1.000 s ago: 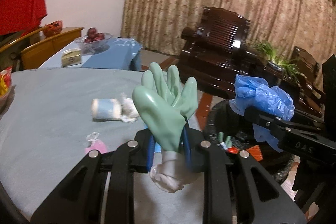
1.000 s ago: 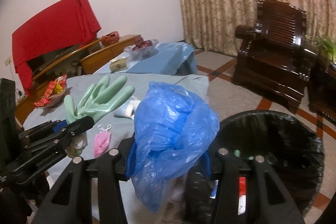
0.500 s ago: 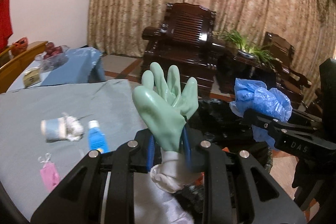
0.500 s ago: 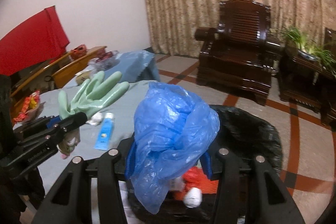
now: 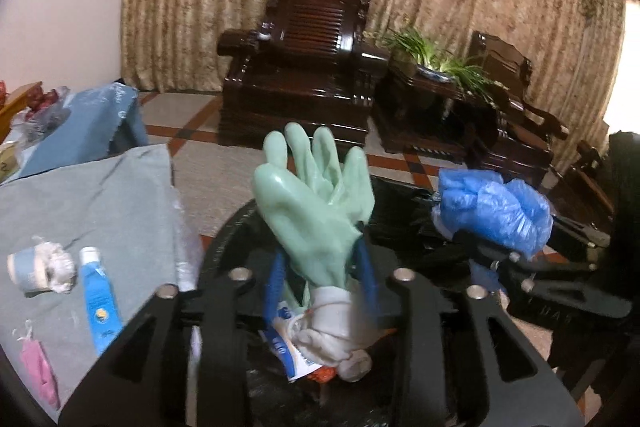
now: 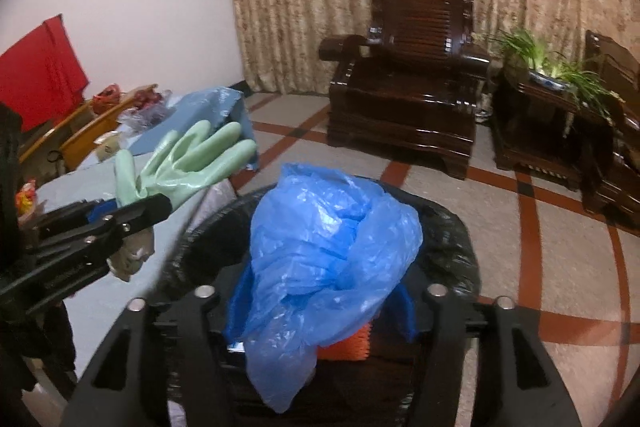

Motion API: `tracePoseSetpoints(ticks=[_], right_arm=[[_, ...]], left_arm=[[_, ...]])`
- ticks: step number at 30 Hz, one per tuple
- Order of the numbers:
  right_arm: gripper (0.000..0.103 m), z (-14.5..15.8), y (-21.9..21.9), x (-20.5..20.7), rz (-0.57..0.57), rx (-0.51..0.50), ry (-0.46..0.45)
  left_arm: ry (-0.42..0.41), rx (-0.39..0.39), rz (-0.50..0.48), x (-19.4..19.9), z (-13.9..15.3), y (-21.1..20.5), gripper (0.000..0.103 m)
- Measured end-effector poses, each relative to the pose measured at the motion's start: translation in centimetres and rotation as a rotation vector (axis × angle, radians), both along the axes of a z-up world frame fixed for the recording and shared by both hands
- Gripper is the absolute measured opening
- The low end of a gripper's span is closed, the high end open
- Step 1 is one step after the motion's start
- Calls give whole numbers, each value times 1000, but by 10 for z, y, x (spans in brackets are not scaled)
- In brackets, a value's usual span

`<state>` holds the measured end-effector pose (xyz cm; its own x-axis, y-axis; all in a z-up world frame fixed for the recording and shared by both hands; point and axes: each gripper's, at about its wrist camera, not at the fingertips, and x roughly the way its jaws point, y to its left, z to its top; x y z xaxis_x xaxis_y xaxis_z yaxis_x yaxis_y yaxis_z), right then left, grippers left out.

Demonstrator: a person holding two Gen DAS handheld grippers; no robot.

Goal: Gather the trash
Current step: 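Carry the glove and blue bag over the bin and release both, then move both grippers back over the table toward the remaining items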

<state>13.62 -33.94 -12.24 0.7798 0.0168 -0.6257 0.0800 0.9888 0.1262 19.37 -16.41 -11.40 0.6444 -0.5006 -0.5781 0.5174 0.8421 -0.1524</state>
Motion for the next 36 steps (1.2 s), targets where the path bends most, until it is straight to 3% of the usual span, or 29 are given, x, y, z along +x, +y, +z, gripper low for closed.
tracePoseSetpoints(ticks=[1,5,10,20,36], right_arm=[[77,-2,-2,-1,-9,0,4],[96,-6,-6,-10,-40,-8,-3],[97,-6,-5,-16,-57,32,-3],[97,5,35,-19,17,72,-24],[97,8,171,13,282,54,-42]], left_arm=[[-2,-4,-1,0,-1,-1,57],[1,-22,8,0,-1,2,71],[-7,-17,69,-3,5,20,89],[-24,25,227,-33,11,97,94],[-37,77,545,-69,9,250,94]])
